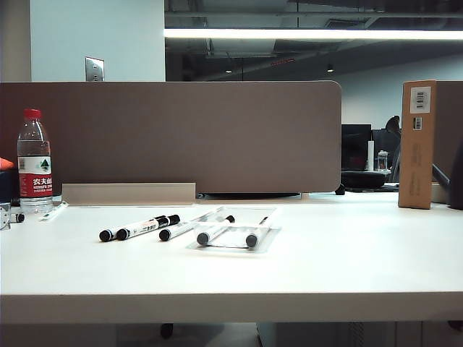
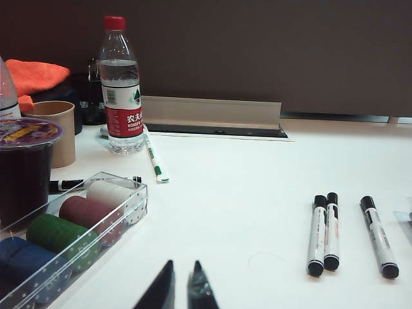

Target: Pick up the markers scattered on the table and put them into the packaging box, making sure the markers fit the shape of the box's grooves.

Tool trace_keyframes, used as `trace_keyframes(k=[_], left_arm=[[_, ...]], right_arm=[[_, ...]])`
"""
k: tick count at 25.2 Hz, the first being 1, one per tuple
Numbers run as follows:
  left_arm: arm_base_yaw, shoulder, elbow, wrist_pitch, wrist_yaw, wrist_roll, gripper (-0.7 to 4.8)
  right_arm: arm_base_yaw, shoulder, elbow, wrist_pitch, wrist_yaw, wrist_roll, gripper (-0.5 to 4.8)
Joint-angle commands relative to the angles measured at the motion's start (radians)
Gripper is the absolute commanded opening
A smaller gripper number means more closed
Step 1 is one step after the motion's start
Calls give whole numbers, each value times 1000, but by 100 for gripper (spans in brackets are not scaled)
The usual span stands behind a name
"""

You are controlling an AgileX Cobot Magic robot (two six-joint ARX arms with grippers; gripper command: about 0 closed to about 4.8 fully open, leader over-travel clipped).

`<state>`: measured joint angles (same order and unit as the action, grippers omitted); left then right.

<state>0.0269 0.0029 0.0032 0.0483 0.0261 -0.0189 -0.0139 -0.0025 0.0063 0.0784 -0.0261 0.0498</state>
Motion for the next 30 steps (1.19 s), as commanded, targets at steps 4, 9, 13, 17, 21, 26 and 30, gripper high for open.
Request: trace_keyframes(k=[4,9,13,17,21,26,30], left_arm=[[-1,0,5,13,4,4,34],[-1,0,5,15,20,-21,34],[-1,0,5,45,72,-303,26],[-1,0,8,84,117,-491,19],[-10,0,40,98,156,-497,-6],[-21,35,111,64,161,-475,-5],[-21,212,240,-59,277,-497,-5]], right_arm=[[-1,1,-5,23,-142,98,-6],[0,1,-2,135,-211,255,-6],[1,14,67,240,-161,858,-6],[1,161,254,204,-319,675,-6],[1,406,442,155,-496,496,-6],[77,763,692,49,-594,319,-6],[213,1072,885,-42,-595,286,-6]])
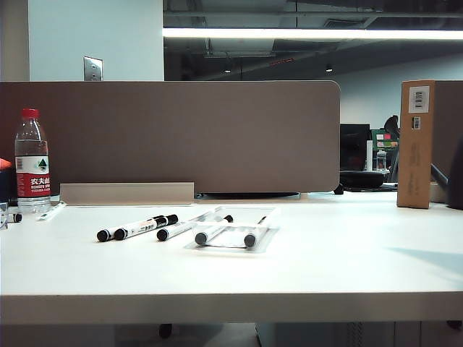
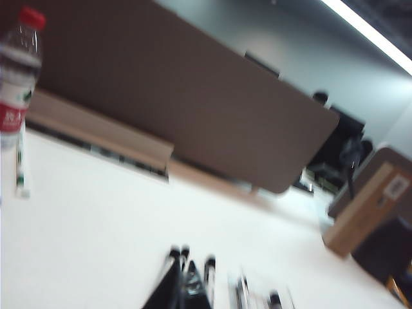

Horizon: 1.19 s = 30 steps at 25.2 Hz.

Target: Pick up the markers scattered on the table and put them into the packaging box, making sure the markers fit the shape of the box's grooves.

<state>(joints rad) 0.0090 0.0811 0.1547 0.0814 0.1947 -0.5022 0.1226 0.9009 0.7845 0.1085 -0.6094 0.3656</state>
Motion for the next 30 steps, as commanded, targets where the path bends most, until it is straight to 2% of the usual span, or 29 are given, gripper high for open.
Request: trace_keyframes(k=[1,5,9,10,11,12,13,14,15,16,17,20,23,27,30], left_arm=[[-3,182,116,-109,134,-11,-6],[-4,434,244,-125,214,41,-6],[-15,718,402,-158,241,114,-6],[-17,877,500,-188,299,150,-6],[-36,1020,591,-200,397,154,-3],[-49,1089,634,-200,436,155,14],[-61,1167,689,-201,461,155,93],[-70,1243,746,-216,460,155,216],[-79,1301,792,-227,453,156,312],[-90,1355,832,-235,453,160,387],[-98,1411,875,-249,453,179,419],[-111,1533,967,-308,420,247,417],[-114,1602,1013,-370,287,330,414],[-118,1646,1016,-372,123,407,388],[-119,1656,1016,-365,93,428,288]], right_arm=[[114,237,145,-81,-11,-34,-6],[227,446,257,-93,-15,-60,-6],[311,609,357,-152,-21,-60,-6],[333,668,397,-175,-23,-60,-6],[348,701,416,-173,-21,-60,-6],[356,716,418,-159,-21,-60,-6],[362,725,419,-151,-18,-60,-6],[362,737,421,-142,-21,-60,-6],[362,744,424,-142,-20,-60,-6],[362,748,425,-142,-23,-60,-6],[362,750,425,-148,-22,-60,-5],[362,750,426,-166,-22,-60,-5],[362,749,426,-169,-23,-60,-5],[362,749,426,-157,-19,-60,-5],[362,750,426,-150,-16,-60,-5]])
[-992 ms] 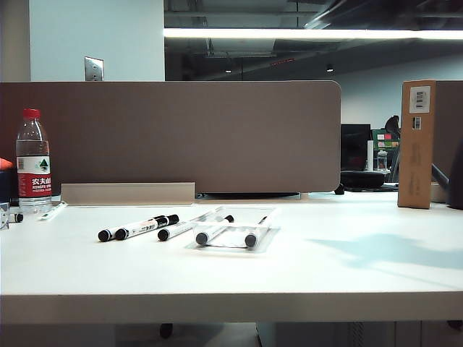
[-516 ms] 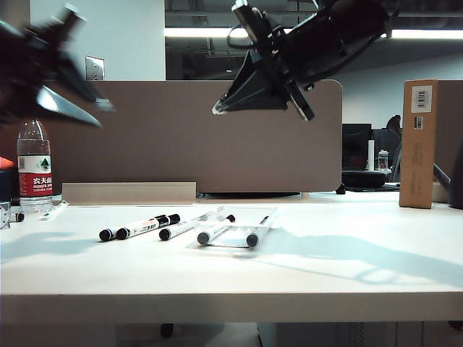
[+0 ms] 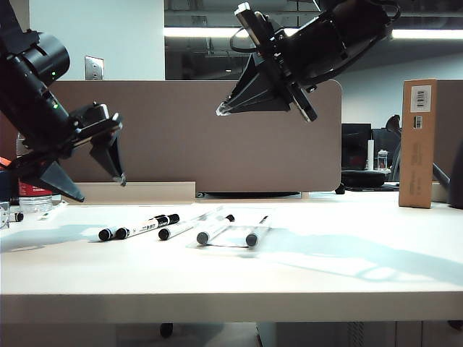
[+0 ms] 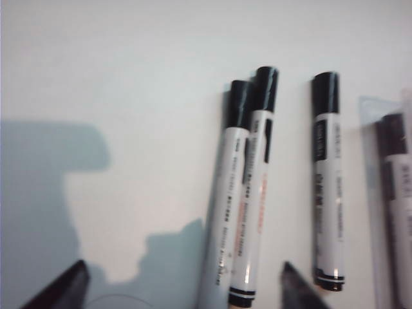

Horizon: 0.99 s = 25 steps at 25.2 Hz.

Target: Pick up the markers scattered on the table and put them into the packaging box, making sure the markers fit the shape of the box's grooves.

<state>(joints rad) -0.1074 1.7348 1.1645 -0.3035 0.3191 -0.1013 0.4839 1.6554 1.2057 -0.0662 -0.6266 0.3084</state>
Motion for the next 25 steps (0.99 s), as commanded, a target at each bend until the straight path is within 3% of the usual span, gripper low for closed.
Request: trace_keyframes(k=[1,5,25], left_arm=[[-4,5,6,22,-29,27,264],[-14,23,6,23,44,75,264],[-50,136,6,-4,13,113,263]], right_arm=[[1,-5,6,28,5,-3,-5],[1,-5,6,50,7,-3,-5],[0,-5,6,95,53,-3,-5]])
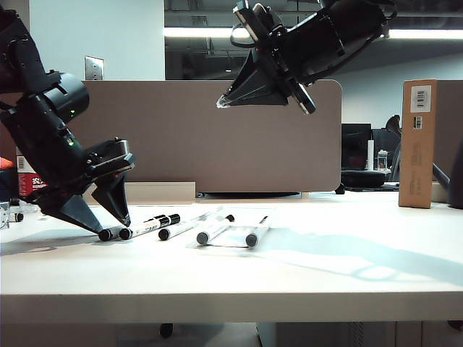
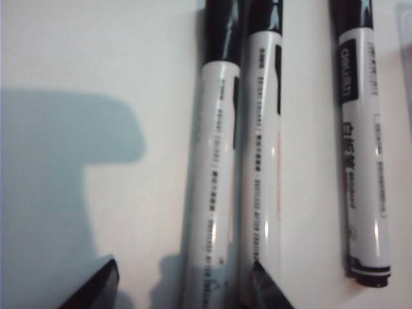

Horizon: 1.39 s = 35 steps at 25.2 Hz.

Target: Pick up the markers scattered on the table and put them into the packaging box, making sure the markers fit the shape of the box's grooves.

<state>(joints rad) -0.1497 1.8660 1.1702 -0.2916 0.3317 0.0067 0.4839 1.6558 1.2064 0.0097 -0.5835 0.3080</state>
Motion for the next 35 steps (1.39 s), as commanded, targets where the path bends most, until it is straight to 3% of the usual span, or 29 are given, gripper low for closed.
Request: trace_keyframes(k=[1,5,7,9,11,14,22,25,27,32,35], left_arm=[[-24,5,0,-31,-12,32,263],[-92,5,0,-63,-187,101,201],[-100,5,0,-66,-210,83,174],[-100,5,0,-75,-213,86,73],[-99,5,0,-93,-218,91,70],[-100,5,0,-104,-223,90,-5],[-100,-2,75,-158,-215,85,-6],[-100,-3,209,-246,-63,45,-6],[-105,-3,256,-263,-8,11,-6],[-146,-2,274,-302,232,-110,-6],[-196,0,274,-221,370,-222,-6]], right_arm=[[0,-5,6,19,9,-3,-5],[0,-5,6,19,9,-3,-5],[0,-5,6,19,9,-3,-5],[0,-5,6,19,9,-3,-5],[0,-5,6,19,9,-2,-5],[0,-5,6,19,8,-3,-5],[0,-5,6,17,10,-2,-4],[-11,-5,6,9,150,-2,-4],[-29,-5,6,-1,176,-2,-4],[-111,-6,6,-66,249,-2,-4],[-133,-5,6,-64,264,-7,-4]])
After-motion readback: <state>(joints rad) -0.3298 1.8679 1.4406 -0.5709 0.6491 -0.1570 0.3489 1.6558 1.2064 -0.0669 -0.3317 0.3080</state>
